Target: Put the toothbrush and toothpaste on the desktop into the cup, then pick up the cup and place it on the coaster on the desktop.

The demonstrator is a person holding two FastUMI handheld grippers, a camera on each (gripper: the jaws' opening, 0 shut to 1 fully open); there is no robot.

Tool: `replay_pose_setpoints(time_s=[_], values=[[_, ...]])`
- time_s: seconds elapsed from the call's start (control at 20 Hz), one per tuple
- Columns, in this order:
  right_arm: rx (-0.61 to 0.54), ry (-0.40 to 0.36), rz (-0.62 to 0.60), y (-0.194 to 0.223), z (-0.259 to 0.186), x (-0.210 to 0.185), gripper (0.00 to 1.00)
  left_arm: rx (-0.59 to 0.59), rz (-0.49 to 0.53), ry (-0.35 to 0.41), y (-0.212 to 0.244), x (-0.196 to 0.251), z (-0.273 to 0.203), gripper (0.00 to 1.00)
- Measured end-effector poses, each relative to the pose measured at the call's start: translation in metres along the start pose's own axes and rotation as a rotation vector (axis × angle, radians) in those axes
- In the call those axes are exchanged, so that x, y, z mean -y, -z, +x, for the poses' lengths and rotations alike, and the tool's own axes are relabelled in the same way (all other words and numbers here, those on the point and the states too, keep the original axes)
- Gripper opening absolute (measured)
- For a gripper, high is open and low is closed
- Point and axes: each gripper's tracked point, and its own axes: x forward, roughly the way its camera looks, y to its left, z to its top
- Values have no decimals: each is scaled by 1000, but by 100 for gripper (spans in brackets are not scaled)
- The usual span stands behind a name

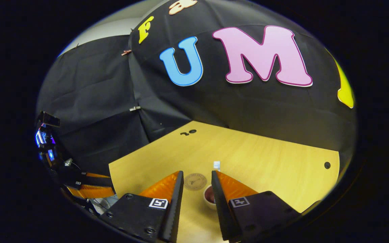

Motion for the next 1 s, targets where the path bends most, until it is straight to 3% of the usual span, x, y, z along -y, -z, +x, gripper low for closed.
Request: replay_pose_setpoints(time_s=[0.15, 0.6, 1.0], values=[[-101, 30, 18, 21, -9, 6, 60, 9, 6, -3, -7, -6, -10, 72], [-443, 141, -10, 103, -11, 39, 60, 13, -32, -41, -6, -35, -35, 72], [-598, 166, -14, 148, 24, 58, 60, 9, -79, -104, 6, -58, -48, 72]])
